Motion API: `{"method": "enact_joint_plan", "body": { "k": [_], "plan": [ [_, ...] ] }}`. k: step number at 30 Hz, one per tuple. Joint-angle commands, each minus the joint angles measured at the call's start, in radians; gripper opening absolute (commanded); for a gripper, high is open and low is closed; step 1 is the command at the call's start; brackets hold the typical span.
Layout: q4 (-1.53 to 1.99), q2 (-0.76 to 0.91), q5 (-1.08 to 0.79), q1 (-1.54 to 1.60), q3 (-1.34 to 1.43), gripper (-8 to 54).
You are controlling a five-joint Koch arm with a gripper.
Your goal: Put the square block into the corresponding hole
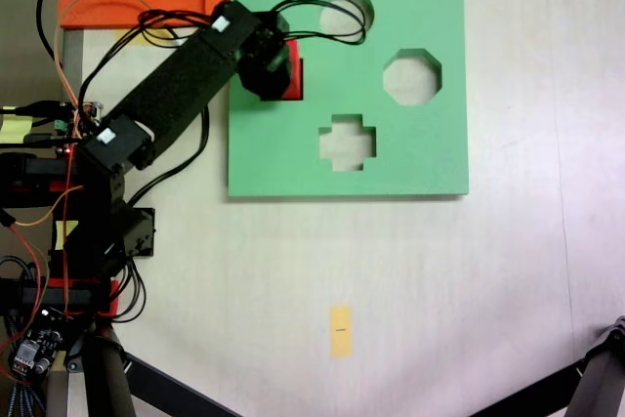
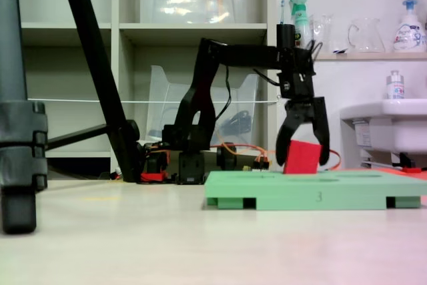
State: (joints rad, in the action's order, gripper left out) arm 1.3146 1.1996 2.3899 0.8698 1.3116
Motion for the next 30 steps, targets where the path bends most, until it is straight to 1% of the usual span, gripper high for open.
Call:
{"method": "enact_joint_plan", "body": {
  "k": [1, 2, 3, 5, 6, 11, 15, 16, 17, 18, 19, 21, 22, 24, 26, 27, 28, 30],
  "plan": [
    [-0.101, 0.002, -0.061, 0.003, -0.015, 40.4],
    [-0.101, 0.002, -0.061, 0.003, 0.000, 41.0],
    [-0.101, 0.012, -0.061, 0.003, 0.011, 43.9],
    [-0.101, 0.067, -0.064, 0.006, 0.058, 51.7],
    [-0.101, 0.118, -0.069, 0.008, 0.095, 51.9],
    [-0.141, 0.440, -0.181, -0.008, 0.321, 51.9],
    [-0.149, 0.675, -0.282, -0.020, 0.420, 51.9],
    [-0.147, 0.735, -0.331, -0.025, 0.443, 51.8],
    [-0.146, 0.799, -0.357, -0.040, 0.474, 47.9],
    [-0.143, 0.848, -0.379, -0.051, 0.503, 41.1],
    [-0.143, 0.913, -0.448, -0.075, 0.540, 36.7],
    [-0.117, 1.034, -0.635, -0.147, 0.597, 36.7],
    [-0.112, 1.097, -0.805, -0.187, 0.630, 36.7],
    [-0.109, 1.120, -1.081, -0.259, 0.657, 36.7],
    [-0.092, 1.120, -1.466, -0.336, 0.676, 36.8],
    [-0.100, 1.118, -1.617, -0.396, 0.704, 36.8],
    [-0.132, 1.118, -1.807, -0.499, 0.747, 36.7],
    [-0.252, 1.118, -2.054, -0.634, 0.802, 36.7]
  ]
}}
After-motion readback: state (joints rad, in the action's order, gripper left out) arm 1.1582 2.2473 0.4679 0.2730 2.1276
